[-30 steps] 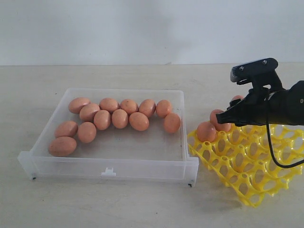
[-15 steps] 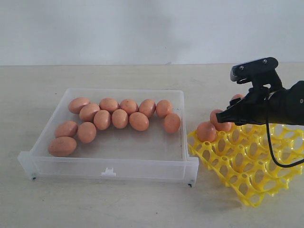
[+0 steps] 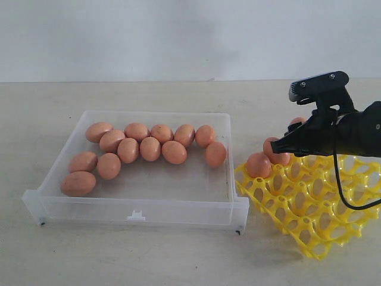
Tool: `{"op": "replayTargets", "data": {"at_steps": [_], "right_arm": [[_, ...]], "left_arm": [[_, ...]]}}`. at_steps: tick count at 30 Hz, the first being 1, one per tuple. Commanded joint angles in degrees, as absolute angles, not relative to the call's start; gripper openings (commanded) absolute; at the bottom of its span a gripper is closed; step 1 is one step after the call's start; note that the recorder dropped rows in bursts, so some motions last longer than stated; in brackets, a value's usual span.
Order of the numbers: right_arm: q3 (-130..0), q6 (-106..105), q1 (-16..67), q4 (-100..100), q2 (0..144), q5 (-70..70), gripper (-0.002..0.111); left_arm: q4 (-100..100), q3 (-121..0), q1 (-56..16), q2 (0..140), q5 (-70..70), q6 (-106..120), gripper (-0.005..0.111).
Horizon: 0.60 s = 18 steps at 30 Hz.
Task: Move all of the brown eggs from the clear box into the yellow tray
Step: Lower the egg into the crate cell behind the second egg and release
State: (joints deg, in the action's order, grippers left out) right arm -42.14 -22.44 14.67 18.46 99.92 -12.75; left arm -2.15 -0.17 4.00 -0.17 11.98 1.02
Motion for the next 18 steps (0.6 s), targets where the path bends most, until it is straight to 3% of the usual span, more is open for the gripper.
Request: {"op": "replayTargets", "data": {"at_steps": [1, 15, 18], "right_arm": [[-42.46, -22.61, 14.25, 18.11, 99.89, -13.7, 0.049], [-42.46, -22.61, 14.25, 18.11, 99.89, -13.7, 0.049], [-42.46, -22.34, 14.25, 18.22, 99.89, -14.05, 0.06]], "left_arm": [[-2.03, 0.0, 4.04, 0.0, 11.64, 1.16, -0.004], [-2.03, 0.0, 4.04, 0.0, 11.64, 1.16, -0.004], [-2.03, 0.0, 4.04, 0.0, 11.64, 1.16, -0.004]]}}
